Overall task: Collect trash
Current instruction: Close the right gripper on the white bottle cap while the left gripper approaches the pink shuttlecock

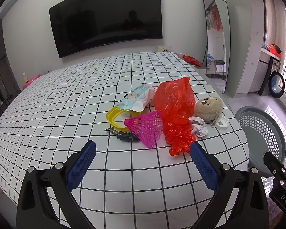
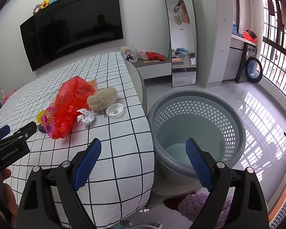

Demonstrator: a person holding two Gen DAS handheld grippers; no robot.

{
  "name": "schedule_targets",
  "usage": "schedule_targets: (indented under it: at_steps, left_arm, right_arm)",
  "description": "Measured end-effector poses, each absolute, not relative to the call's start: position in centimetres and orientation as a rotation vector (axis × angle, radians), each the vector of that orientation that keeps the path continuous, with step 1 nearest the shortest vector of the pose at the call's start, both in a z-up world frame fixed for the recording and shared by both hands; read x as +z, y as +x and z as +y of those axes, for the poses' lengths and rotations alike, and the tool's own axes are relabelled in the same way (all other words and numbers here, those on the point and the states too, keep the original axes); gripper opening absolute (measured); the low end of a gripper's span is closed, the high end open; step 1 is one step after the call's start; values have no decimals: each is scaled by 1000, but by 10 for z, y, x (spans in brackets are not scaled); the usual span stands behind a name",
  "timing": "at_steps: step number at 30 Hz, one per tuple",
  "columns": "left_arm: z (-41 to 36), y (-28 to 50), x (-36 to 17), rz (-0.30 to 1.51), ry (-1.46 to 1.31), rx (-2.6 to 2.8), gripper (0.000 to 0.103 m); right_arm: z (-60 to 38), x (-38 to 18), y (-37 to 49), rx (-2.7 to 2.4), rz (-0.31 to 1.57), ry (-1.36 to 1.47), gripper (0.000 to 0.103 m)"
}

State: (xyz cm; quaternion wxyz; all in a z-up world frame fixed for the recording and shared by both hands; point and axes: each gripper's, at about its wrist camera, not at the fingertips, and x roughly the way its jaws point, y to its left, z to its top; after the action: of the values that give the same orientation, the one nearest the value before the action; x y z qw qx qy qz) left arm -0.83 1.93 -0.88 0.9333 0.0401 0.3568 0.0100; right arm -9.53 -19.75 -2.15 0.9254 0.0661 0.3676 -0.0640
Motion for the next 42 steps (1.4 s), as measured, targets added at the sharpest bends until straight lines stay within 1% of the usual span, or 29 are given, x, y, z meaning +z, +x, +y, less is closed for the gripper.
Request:
schedule_targets:
  at_steps: [17, 30, 39, 40, 42]
  left_arm:
    - [82, 20, -27, 799, 36, 143, 97]
    - [66, 42, -34, 841, 23, 66, 97]
    - [72, 51, -39, 861, 18, 68, 97]
    - [72, 52, -39, 862, 17, 69, 97]
    - [73, 52, -40, 863, 17, 70, 97]
  right_arm:
    - [-182, -54, -37, -35, 871, 91, 86]
    - [-193, -73, 37, -11, 948, 52, 86]
    - [-185, -78, 58, 29, 955, -12, 85]
    - [-184, -79, 59, 34, 953, -16, 84]
    - [-184, -80, 61, 44, 955, -24, 77]
